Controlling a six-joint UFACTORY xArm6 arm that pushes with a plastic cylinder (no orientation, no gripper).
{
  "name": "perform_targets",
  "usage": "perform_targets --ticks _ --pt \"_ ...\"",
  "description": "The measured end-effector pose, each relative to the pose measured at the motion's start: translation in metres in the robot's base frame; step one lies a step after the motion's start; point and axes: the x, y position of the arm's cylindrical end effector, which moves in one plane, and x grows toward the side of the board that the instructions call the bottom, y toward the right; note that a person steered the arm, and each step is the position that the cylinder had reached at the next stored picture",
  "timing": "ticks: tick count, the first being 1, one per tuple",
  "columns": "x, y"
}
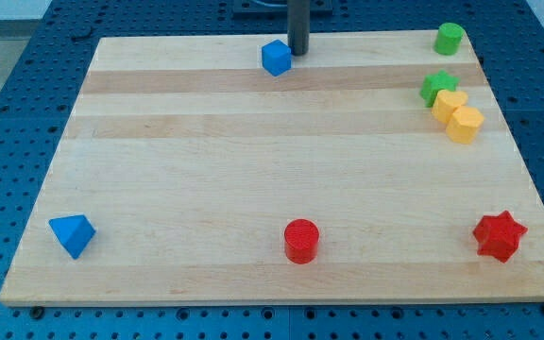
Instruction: Move blue cube closer to the green star
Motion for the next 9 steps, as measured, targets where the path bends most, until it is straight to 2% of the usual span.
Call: perform_targets --ticks 1,3,4,5,7,8,9 --pt "0.01 0.0" --pt "-0.049 -0.035" --pt "-0.043 -0.071" --pt "-0.025 -0.058" --pt "0.003 0.032" --pt "0.004 0.04" --pt "-0.018 0.017"
